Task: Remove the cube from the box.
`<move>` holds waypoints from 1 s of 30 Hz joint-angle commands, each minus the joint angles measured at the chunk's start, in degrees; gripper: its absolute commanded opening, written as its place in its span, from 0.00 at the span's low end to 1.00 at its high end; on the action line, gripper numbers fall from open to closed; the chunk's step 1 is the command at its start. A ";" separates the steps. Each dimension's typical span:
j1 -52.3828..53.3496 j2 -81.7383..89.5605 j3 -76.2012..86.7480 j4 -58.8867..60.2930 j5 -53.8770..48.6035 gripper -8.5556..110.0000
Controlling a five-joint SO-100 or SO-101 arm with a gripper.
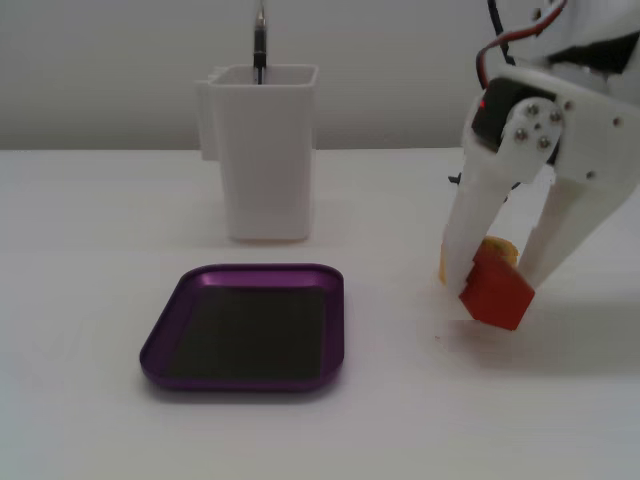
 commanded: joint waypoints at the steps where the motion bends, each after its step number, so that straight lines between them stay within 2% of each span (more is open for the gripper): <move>1: 3.43 2.64 1.23 -5.10 -0.35 0.07; 17: 4.75 2.90 9.93 -11.16 -2.20 0.07; 24: 4.57 3.43 9.40 -8.00 -1.76 0.20; 30: 4.48 3.60 2.99 -1.05 0.26 0.23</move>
